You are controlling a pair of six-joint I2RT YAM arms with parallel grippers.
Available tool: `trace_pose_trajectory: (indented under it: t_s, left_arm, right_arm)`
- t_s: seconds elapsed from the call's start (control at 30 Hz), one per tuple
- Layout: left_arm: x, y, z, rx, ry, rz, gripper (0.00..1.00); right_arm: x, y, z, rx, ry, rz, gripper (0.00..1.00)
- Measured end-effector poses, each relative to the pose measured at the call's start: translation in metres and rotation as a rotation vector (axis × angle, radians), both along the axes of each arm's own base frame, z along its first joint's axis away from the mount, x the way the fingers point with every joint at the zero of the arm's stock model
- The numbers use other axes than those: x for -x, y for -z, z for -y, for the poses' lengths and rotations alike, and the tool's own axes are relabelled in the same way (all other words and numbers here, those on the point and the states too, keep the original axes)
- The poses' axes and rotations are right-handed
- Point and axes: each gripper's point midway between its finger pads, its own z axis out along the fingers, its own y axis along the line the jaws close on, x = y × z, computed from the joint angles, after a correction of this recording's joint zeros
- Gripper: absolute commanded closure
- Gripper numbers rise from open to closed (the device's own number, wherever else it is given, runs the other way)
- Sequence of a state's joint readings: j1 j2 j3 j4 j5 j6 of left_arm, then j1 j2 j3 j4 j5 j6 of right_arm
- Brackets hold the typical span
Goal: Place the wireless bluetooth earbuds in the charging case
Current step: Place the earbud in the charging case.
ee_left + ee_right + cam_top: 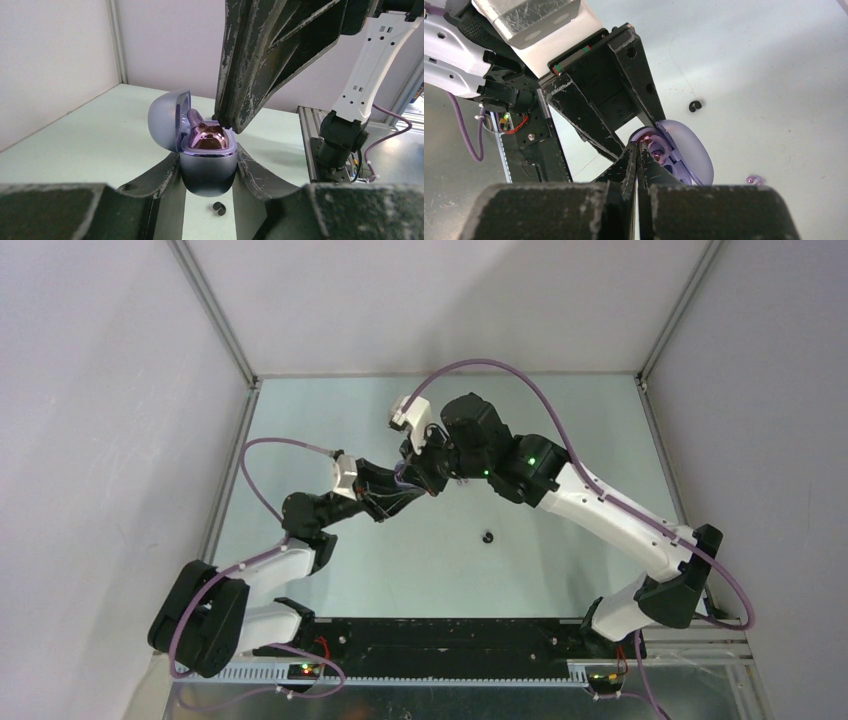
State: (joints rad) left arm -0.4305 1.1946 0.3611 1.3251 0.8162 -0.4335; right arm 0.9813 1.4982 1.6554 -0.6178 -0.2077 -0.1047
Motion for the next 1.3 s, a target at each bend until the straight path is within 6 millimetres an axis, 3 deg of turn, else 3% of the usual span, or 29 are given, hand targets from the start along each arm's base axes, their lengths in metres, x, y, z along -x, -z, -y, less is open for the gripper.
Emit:
trace_pose_trajectory:
  t_s: [0.7, 0.83, 0.93, 1.07, 1.2, 1.3]
  left_arm:
    - [0.004, -0.002, -0.002, -0.006, -0.001, 0.032, 1.0]
    - [0.011, -0.001, -0.001, -0.031, 0.03, 0.085, 1.0]
    - [0.022, 0.0, -0.001, -0.056, 0.063, 0.15, 1.0]
    - [0.036, 0.005, -0.002, -0.092, 0.108, 0.232, 1.0]
    - [0.04, 0.009, -0.001, -0.113, 0.133, 0.265, 1.0]
    - [0.043, 0.01, -0.001, -0.12, 0.146, 0.277, 1.0]
  right_arm:
    - [0.007, 0.003, -0.005, 0.0, -0.043, -0.012, 1.0]
    - [0.01, -0.005, 0.001, -0.016, -0.084, -0.046, 0.9]
    - [0.011, -0.03, 0.007, -0.053, -0.127, -0.034, 0.79]
    - [0.023, -0.063, 0.018, -0.098, -0.202, 0.052, 0.78]
    - [0.042, -0.06, 0.03, -0.073, -0.284, 0.123, 0.74]
    - [0.057, -0.041, 0.037, -0.009, -0.354, 0.171, 0.67]
